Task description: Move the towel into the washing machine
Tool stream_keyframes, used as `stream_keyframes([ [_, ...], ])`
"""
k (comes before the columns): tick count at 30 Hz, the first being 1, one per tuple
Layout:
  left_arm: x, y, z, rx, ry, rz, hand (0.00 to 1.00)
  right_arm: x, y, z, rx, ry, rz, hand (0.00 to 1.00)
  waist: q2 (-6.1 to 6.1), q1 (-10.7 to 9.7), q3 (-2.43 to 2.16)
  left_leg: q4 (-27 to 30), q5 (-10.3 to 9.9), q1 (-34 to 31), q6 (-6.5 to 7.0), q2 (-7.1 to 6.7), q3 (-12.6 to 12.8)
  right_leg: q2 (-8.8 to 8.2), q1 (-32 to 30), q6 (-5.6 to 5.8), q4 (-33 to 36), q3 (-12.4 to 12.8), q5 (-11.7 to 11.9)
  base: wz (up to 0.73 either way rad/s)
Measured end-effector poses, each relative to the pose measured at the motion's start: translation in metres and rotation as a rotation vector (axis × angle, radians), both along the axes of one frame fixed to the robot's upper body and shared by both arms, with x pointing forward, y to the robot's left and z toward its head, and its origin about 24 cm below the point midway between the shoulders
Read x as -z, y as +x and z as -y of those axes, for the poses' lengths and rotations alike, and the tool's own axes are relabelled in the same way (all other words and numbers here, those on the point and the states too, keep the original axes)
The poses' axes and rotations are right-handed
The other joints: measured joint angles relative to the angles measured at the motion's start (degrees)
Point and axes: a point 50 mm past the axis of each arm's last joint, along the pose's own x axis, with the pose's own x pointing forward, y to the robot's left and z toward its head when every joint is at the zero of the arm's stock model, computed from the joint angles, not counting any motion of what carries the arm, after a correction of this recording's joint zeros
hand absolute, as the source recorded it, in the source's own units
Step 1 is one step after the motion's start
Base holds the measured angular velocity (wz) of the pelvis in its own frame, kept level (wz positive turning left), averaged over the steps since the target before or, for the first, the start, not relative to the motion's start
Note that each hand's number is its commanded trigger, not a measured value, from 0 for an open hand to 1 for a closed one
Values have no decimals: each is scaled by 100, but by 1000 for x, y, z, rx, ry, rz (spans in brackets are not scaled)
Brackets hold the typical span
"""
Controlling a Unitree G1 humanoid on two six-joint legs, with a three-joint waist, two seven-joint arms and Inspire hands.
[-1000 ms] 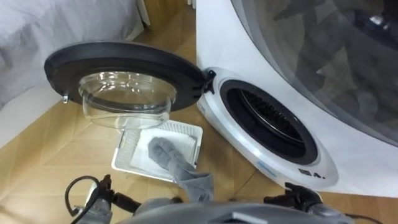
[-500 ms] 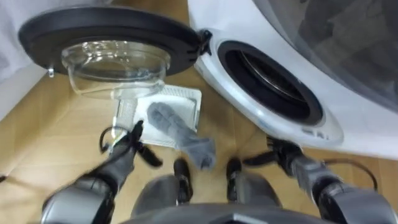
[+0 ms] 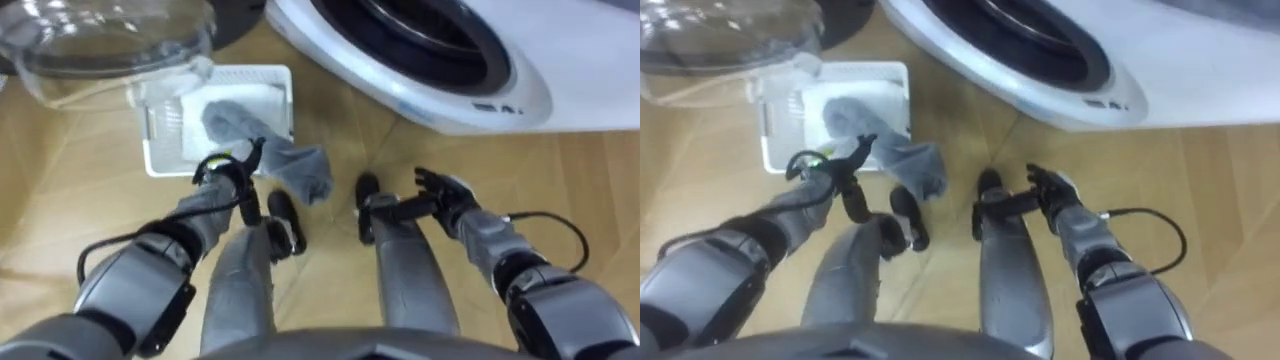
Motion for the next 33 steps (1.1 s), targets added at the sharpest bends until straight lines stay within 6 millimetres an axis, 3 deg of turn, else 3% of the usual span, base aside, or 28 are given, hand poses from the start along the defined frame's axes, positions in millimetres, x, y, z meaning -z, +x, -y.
stream_keyframes([
  [8,-29,31,16,171,103,124,0,-25,29,-5,62,119,158,0,-2,-341,1,1380,-343,-1439,76,91,-15,-122,-1504,-79,1519,92,-445,11],
  [15,-42,41,17,210,134,208,0,-35,40,-11,39,139,222,0,-6,-496,3,2088,-627,-2023,37,305,-112,-66,-2001,-159,2075,34,-666,-2],
  [17,-42,41,13,207,146,215,0,-40,43,-14,17,154,247,0,-6,-504,2,2312,-742,-2170,17,407,-158,25,-2118,-167,2214,27,-723,-13],
  [22,-43,41,9,199,154,237,0,-42,45,-18,1,186,266,0,-6,-523,2,2714,-955,-2376,-13,503,-199,104,-2314,-177,2550,52,-890,-9],
  [23,-43,41,8,197,154,247,27,-43,45,-19,-1,195,269,0,-7,-521,1,2776,-988,-2419,-14,521,-208,117,-2350,-176,2603,56,-912,0],
  [24,-43,41,8,197,155,251,82,-43,46,-20,-5,202,271,0,-10,-520,0,2797,-1002,-2436,-12,531,-208,124,-2373,-179,2623,59,-915,-6],
  [25,-41,39,7,200,161,251,100,-44,46,-21,-11,215,272,0,-12,-521,1,2859,-1039,-2460,2,572,-200,139,-2396,-184,2666,54,-938,-8],
  [30,-34,32,-4,228,213,223,100,-44,46,-28,-33,243,270,0,-66,-674,6,2974,-1090,-2525,7,584,-248,80,-2411,-210,2778,-33,-1022,6],
  [33,-29,27,-12,234,246,180,100,-44,46,-32,-40,253,271,0,-229,-788,2,3045,-1118,-2554,3,578,-248,29,-2448,-236,2879,-54,-1081,6],
])
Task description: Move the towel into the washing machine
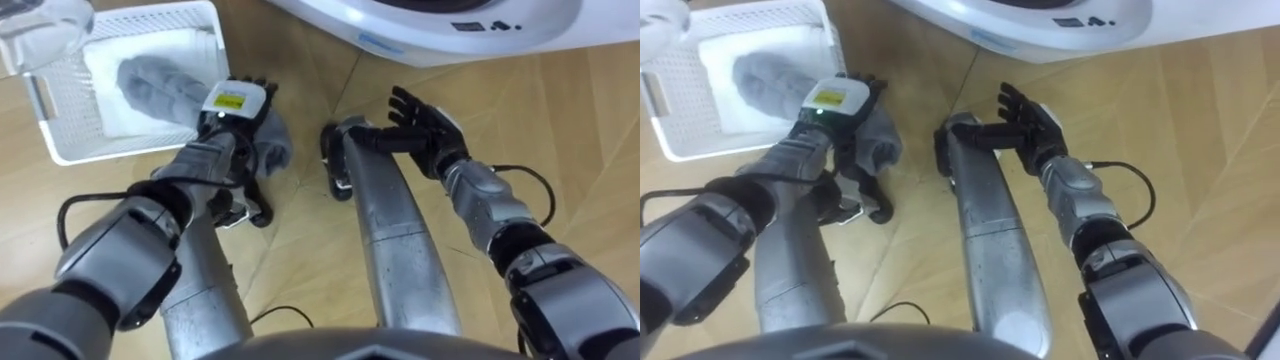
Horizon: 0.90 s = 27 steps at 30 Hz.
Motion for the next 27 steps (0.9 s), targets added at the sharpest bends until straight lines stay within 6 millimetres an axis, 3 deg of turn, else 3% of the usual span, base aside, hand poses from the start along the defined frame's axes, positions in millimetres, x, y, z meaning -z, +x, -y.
stream_keyframes([
  [16,13,-12,-9,1,113,-144,100,-1,1,-1,-14,-18,6,0,-52,-62,-17,-106,-1,18,-6,3,17,-25,30,-1,-107,-41,-17,0],
  [23,22,-20,-5,-14,84,-190,100,17,-15,2,8,-63,-78,0,-86,-29,-40,-554,15,805,-37,6,118,10,795,36,-577,-68,16,-5],
  [27,24,-22,-4,-72,-15,-210,100,30,-29,10,13,-119,-150,0,-82,140,-49,-1019,91,1491,-108,-16,149,-34,1507,16,-1079,-206,121,-6],
])
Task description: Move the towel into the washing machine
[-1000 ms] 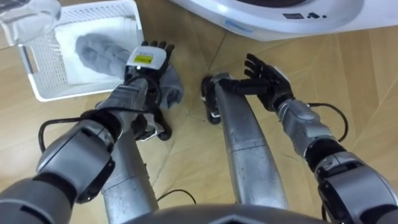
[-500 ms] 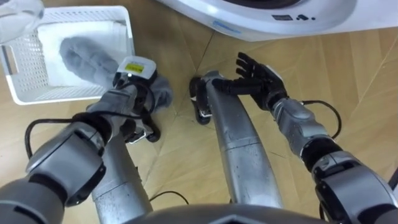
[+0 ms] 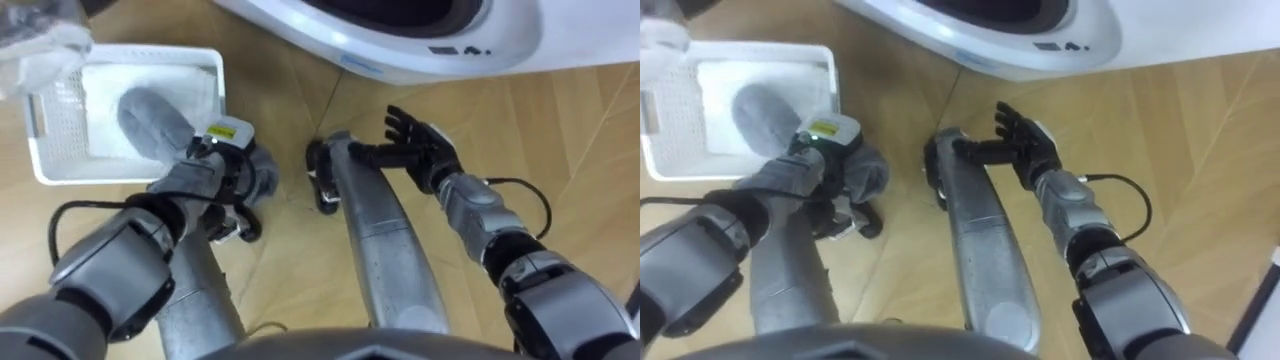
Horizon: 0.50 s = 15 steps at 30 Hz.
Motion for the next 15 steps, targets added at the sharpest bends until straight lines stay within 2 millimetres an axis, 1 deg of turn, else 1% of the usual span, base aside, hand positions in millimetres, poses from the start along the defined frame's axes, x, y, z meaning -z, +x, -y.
stream_keyframes([
  [1,1,-1,0,-12,-12,-3,100,1,-2,1,1,-5,-9,0,1,18,0,-60,9,102,-1,-5,13,1,96,5,-53,-1,3,0],
  [3,2,-3,-1,-32,-38,1,100,6,-9,6,11,-18,-29,0,22,144,-12,-247,28,371,-29,-34,39,-2,361,12,-231,-41,12,0],
  [4,1,-2,-1,-50,-69,19,100,9,-14,9,20,-24,-45,0,41,229,-23,-393,64,526,-43,-81,53,-10,520,20,-370,-67,31,0],
  [5,3,-5,-2,-82,-99,29,100,11,-17,11,30,-31,-57,0,44,310,-24,-540,102,707,-58,-81,86,-13,690,23,-488,-67,53,4],
  [6,4,-6,-3,-97,-111,31,100,14,-20,12,36,-35,-69,0,56,336,-30,-602,115,790,-64,-90,89,-19,770,27,-541,-70,55,5],
  [8,8,-12,-5,-163,-161,35,100,17,-25,18,57,-56,-93,0,168,479,-73,-819,173,1038,-81,-119,77,-13,1045,29,-750,-114,88,10],
  [10,7,-12,-7,-202,-191,50,100,20,-29,21,66,-68,-113,0,214,558,-67,-979,234,1209,-91,-172,74,-15,1202,15,-853,-123,131,11],
  [11,6,-10,-7,-232,-219,65,100,18,-25,22,67,-72,-105,0,241,625,-58,-1044,248,1312,-99,-190,68,-85,1295,-6,-894,-161,155,7],
  [12,5,-9,-8,-246,-232,75,100,17,-25,23,68,-74,-104,0,255,628,-54,-1073,249,1362,-101,-201,69,-124,1339,-7,-899,-198,155,6],
  [13,3,-8,-11,-277,-258,95,100,17,-24,23,68,-75,-100,0,274,630,-50,-1125,264,1445,-103,-225,68,-186,1424,-9,-924,-291,156,7],
  [15,0,-5,-13,-310,-290,133,100,14,-19,23,66,-79,-87,0,295,630,-40,-1202,293,1560,-109,-263,52,-230,1538,-24,-981,-383,165,7],
])
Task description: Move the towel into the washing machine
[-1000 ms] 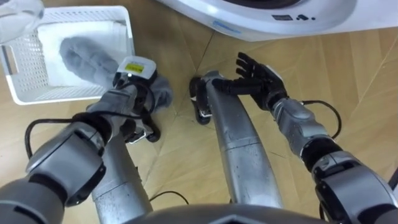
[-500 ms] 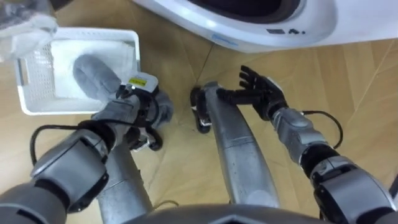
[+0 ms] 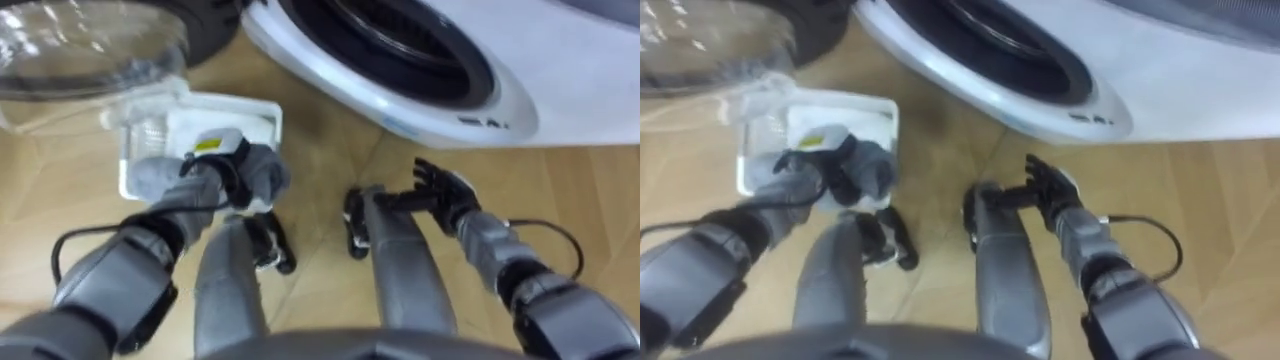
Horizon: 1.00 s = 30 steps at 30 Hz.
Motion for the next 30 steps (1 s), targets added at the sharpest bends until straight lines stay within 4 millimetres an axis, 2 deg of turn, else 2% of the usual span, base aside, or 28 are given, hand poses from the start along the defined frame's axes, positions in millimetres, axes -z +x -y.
stream_keyframes([
  [1,-4,3,1,-18,-28,33,100,-1,2,1,4,-4,8,0,44,7,-1,-24,21,7,-2,-2,-46,-21,74,-10,-88,-78,8,10],
  [5,-19,17,12,-76,-166,145,100,-1,1,3,9,-13,8,0,45,137,5,-138,100,99,22,-32,-49,-62,181,-2,-170,-135,58,7],
  [9,-22,18,20,-201,-373,158,100,0,0,-2,-1,0,7,0,50,160,23,-246,130,219,11,-33,-41,-85,316,7,-289,-218,65,1],
  [11,-23,18,27,-278,-533,131,100,-1,1,-4,-8,0,10,0,42,205,25,-417,229,229,11,-39,-5,-72,307,0,-428,-215,141,0],
  [13,-20,15,35,-333,-680,84,100,-2,3,-5,-24,-13,16,0,42,301,25,-509,269,255,-6,-33,34,-67,309,-15,-511,-218,181,-7],
  [17,-15,3,52,-386,-976,-43,100,-7,10,-16,-79,-19,64,0,27,367,16,-566,299,260,-33,-30,32,-69,313,-41,-604,-290,195,1],
  [20,-18,2,61,-384,-1136,-99,100,-11,14,-21,-114,-9,89,0,1,465,1,-569,299,279,-34,-26,29,-67,316,-71,-582,-298,213,0],
  [24,-26,7,64,-395,-1306,-121,100,-16,19,-29,-183,9,119,0,-6,458,-5,-582,302,284,-39,-25,-25,-71,372,-86,-598,-375,223,5],
  [27,-32,9,69,-386,-1442,-145,100,-15,17,-31,-220,23,112,0,-11,436,-10,-577,319,306,-69,-17,-164,-46,534,-94,-733,-510,228,15],
  [30,-36,9,70,-378,-1560,-168,100,-18,18,-34,-264,19,134,0,-16,478,-14,-593,325,371,-80,61,-193,64,658,-104,-883,-522,334,-9],
])
